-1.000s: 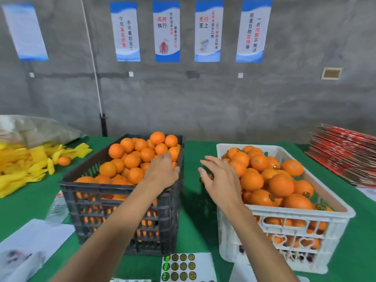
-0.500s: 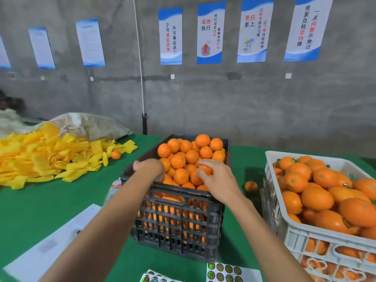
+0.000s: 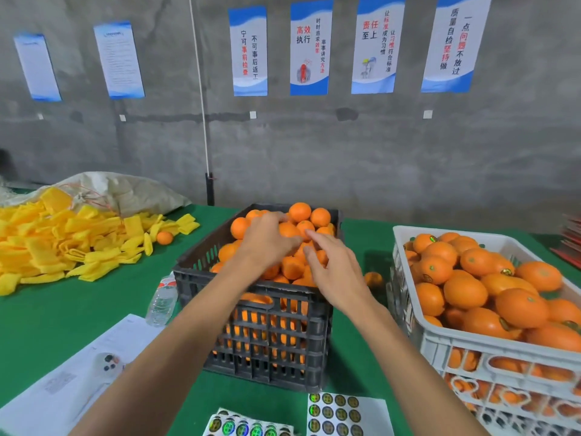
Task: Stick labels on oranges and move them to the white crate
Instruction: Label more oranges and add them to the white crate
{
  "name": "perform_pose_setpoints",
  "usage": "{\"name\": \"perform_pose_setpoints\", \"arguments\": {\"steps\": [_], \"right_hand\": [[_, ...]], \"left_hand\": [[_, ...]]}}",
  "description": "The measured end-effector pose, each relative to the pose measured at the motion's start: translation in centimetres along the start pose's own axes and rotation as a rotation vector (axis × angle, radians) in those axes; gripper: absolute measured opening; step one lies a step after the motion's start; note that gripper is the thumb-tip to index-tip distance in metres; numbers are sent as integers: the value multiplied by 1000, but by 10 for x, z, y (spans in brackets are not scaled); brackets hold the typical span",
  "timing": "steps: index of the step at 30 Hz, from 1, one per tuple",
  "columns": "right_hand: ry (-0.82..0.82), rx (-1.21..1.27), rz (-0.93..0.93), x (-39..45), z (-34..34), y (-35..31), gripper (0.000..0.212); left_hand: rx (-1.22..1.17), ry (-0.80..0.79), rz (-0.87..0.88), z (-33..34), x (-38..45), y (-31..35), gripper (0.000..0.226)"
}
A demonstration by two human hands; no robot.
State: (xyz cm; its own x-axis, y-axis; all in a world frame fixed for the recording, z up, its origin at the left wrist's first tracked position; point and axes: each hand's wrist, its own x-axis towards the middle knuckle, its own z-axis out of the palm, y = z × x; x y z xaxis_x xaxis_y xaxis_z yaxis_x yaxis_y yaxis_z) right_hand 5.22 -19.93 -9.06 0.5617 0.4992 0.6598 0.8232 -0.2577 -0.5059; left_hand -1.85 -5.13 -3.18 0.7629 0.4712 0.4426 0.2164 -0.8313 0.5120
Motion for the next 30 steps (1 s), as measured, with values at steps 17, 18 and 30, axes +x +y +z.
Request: {"name": "perform_pose_setpoints", "arguments": {"steps": [17, 18, 30], "right_hand": [[-79, -126, 139, -216, -36, 101, 39], [-125, -107, 181, -225, -32, 108, 39], [-470, -234, 113, -275, -13, 146, 58]], "left_hand": [[-482, -168, 67, 218, -192, 15, 37], [-405, -189, 78, 231, -200, 7, 36], [-333, -233, 62, 284, -220, -23, 42]]}}
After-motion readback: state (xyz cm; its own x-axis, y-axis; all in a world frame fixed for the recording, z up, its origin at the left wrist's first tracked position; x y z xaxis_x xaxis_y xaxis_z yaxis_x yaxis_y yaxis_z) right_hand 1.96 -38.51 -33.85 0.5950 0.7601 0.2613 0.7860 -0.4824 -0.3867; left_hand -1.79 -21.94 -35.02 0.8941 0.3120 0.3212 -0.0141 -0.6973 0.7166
